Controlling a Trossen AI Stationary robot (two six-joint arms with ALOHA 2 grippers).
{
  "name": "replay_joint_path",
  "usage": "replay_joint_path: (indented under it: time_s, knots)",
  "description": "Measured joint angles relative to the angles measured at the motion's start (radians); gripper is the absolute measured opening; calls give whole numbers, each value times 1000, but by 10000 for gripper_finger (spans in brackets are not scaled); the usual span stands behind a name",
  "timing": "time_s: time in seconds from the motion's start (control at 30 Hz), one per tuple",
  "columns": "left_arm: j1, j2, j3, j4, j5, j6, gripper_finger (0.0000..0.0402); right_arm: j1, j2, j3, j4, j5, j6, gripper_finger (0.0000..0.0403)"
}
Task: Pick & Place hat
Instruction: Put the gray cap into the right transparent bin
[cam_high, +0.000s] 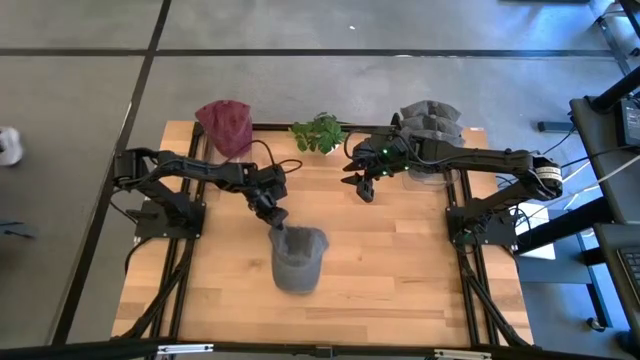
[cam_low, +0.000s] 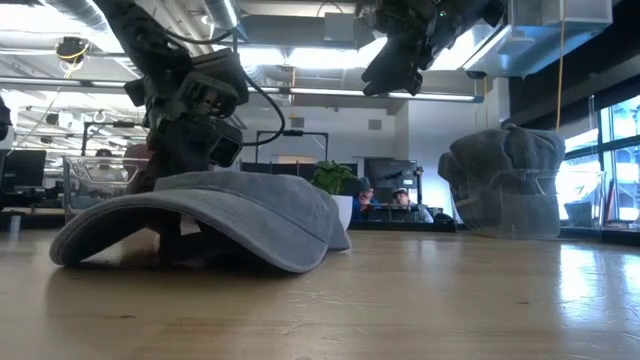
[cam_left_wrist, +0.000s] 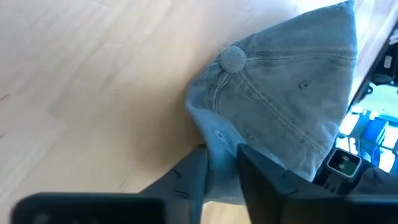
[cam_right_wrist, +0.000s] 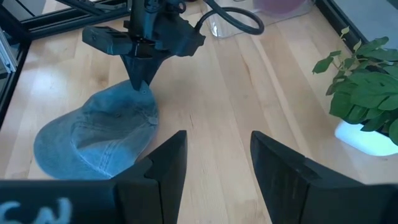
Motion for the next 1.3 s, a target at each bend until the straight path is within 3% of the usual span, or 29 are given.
replay_joint_path:
  time_s: [0.23, 0.6, 1.0, 1.3]
  knots:
    - [0, 0, 0, 0, 35, 33, 8, 0, 0, 0, 1, 0, 0, 177]
    - [-9, -18, 131, 1, 91, 67, 3, 0, 0, 0, 11, -91, 39, 177]
    - [-43, -27, 367, 8, 20, 147, 3, 5, 0, 0, -2, -181, 352, 177]
    - [-83, -27, 394, 5, -33, 195, 3, 67, 64, 1, -11, -167, 166, 177]
